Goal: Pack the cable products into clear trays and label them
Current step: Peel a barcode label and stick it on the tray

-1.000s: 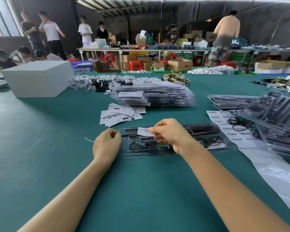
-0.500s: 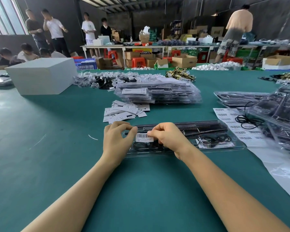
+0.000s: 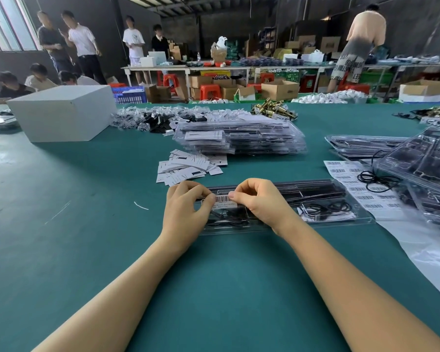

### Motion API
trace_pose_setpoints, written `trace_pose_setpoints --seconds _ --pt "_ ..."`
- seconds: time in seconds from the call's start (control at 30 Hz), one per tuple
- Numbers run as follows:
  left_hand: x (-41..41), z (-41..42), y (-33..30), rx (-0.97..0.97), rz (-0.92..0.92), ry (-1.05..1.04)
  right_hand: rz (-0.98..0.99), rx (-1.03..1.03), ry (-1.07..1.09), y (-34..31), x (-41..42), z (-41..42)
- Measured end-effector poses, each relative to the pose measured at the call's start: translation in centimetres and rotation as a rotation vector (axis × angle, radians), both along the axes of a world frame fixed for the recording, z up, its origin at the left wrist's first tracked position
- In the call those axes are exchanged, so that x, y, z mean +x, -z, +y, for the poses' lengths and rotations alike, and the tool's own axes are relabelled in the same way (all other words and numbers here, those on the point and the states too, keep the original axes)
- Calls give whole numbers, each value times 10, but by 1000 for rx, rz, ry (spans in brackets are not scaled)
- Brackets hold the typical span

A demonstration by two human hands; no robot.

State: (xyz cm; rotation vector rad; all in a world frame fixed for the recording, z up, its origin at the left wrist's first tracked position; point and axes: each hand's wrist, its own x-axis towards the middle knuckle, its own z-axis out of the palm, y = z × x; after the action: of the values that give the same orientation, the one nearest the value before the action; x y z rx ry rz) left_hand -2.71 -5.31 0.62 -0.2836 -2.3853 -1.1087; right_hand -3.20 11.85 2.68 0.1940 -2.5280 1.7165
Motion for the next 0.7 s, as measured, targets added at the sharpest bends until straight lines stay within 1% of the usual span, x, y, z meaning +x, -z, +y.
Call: trace_pose_setpoints --seconds 0.07,0.17,0.27,0.4,0.5,0.6,0.7 --pt "1 0 0 -40 25 -12 44 27 9 3 1 2" --pt "0 1 1 -123 31 -28 59 29 -15 5 2 4" --pt "-1 0 1 -177 11 -34 39 58 -39 4 1 4" --pt "-2 1 1 -184 -57 1 5 109 -41 4 0 2" --pt "-3 1 3 -250 -84 -1 -16 159 -52 3 1 2" --pt "-3 1 3 -292 -81 -6 -7 241 -42 2 1 1" --pt "-3 0 3 -347 -53 -11 -10 267 -34 2 0 1"
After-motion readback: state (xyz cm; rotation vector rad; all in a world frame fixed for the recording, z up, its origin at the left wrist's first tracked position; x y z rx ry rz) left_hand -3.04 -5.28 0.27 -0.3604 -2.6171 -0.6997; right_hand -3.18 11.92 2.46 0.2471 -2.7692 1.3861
